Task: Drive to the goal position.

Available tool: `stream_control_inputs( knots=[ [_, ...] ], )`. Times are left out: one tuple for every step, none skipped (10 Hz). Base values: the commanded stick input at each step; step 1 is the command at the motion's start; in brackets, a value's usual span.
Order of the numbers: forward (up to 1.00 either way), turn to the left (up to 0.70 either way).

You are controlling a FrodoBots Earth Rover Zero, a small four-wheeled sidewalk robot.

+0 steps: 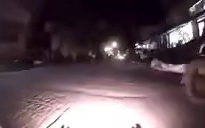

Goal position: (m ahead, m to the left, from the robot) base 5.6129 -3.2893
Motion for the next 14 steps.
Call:
stream_control_inputs(
  knots=[
    [0.85,0.0],
    [0.85,0.0],
    [0.85,0.0],
    [0.85,0.0],
    [0.85,0.0],
    [0.85,0.0],
    [0.85,0.0],
    [0.85,0.0],
    [0.85,0.0],
    [0.85,0.0],
    [0.85,0.0],
    [0.85,0.0],
    [0.85,0.0],
    [0.85,0.0]
  ],
)
